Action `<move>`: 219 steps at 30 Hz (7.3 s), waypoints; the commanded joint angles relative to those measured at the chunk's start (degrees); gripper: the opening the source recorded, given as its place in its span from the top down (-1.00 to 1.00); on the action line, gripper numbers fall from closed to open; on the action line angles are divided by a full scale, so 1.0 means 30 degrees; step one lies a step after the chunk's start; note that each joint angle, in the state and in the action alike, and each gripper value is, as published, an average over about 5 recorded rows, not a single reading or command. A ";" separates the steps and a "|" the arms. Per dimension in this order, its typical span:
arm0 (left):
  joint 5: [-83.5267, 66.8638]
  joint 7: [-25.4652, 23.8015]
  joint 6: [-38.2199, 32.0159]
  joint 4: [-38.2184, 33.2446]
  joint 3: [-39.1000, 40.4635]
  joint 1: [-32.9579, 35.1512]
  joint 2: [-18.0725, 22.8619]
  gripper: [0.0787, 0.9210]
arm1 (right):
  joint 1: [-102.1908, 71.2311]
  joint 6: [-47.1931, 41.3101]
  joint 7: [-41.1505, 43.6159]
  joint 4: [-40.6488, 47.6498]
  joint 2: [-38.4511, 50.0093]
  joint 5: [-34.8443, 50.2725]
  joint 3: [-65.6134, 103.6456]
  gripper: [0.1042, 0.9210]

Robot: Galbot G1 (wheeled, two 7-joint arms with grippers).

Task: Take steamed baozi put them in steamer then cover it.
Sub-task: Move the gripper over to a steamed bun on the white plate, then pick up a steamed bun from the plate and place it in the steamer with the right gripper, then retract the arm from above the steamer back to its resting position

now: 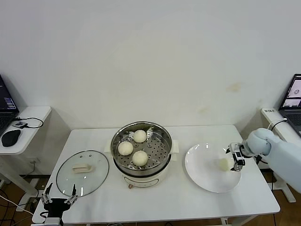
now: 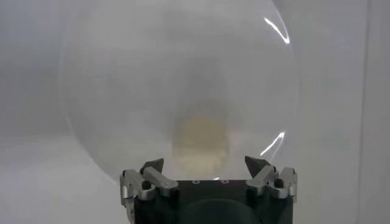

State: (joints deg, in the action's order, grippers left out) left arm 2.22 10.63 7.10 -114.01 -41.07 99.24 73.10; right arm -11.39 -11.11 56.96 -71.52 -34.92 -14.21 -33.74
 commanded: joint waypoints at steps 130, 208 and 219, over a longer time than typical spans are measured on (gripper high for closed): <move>0.0215 -0.0371 -0.1761 0.0799 0.0315 -0.0710 -0.0060 -0.77 | -1.1200 0.2869 -1.8378 -1.0159 -0.2885 1.0866 1.2646 -0.76; 2.1335 -0.0132 -0.3657 1.3147 0.3897 -1.0670 -0.3815 -0.24 | -2.7590 0.7742 -1.7501 -0.9578 -1.7633 0.6302 3.0691 -0.76; 2.0794 0.1042 -0.3965 1.3598 0.3824 -1.0733 -0.3479 0.52 | -2.7602 0.7865 -1.7498 -0.9363 -1.7565 0.6208 3.0513 -0.76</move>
State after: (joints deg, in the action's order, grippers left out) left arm 65.23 11.56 -4.47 -74.09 -29.47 67.33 62.56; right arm -94.09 12.22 4.53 -100.10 -87.68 4.43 57.86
